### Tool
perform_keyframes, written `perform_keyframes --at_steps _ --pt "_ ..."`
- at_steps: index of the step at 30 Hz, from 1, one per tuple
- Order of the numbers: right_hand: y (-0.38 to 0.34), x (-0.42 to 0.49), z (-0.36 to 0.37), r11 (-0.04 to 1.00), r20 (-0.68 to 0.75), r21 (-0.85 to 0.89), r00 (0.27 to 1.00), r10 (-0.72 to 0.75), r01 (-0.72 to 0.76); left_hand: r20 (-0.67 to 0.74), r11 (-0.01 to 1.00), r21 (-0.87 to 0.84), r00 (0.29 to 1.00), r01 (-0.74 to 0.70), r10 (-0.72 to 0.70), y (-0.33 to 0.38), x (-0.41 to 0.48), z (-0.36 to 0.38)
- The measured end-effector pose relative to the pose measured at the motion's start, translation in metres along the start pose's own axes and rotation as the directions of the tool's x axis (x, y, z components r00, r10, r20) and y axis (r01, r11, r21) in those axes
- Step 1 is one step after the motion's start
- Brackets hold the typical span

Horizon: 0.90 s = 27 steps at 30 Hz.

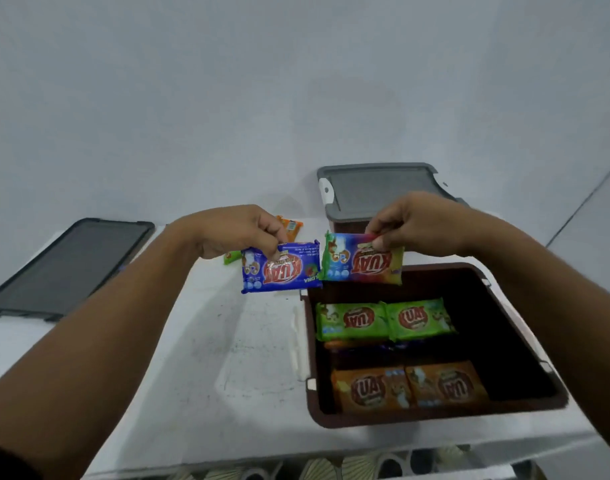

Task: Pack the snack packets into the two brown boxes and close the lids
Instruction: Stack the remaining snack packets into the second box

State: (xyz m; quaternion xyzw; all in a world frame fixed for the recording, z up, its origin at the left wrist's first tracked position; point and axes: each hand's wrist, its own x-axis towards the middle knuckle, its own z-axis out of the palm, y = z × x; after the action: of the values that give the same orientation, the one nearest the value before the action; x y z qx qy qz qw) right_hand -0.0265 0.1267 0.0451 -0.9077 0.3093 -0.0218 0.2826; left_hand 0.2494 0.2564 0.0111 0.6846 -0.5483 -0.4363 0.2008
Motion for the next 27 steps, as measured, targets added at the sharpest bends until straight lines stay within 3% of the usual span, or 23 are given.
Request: perform_keyframes --at_steps 8,11,17,22,27 --pt "0.043 -0.027 -0.015 0.998 0.171 0.045 0.984 0.041 -0.049 0.189 0.999 0.004 0.981 0.040 -0.040 0.025 0.008 0.032" --pt "0.089 -0.055 -0.028 0.997 0.271 0.025 0.960 0.067 -0.077 0.290 0.997 0.075 0.955 0.035 -0.055 0.063 0.025 0.082" --pt "0.096 -0.054 -0.004 0.989 0.444 -0.108 0.885 0.139 -0.101 0.468 0.961 0.275 0.879 -0.045 -0.093 0.076 0.037 0.115" --pt "0.093 -0.058 0.028 0.924 0.529 -0.379 0.831 0.171 0.051 0.492 0.901 0.434 0.843 -0.021 -0.217 0.072 0.049 0.147" --pt "0.092 -0.060 0.049 0.880 0.598 -0.465 0.767 0.233 0.095 0.409 0.831 0.555 0.855 0.046 -0.321 0.065 0.055 0.169"
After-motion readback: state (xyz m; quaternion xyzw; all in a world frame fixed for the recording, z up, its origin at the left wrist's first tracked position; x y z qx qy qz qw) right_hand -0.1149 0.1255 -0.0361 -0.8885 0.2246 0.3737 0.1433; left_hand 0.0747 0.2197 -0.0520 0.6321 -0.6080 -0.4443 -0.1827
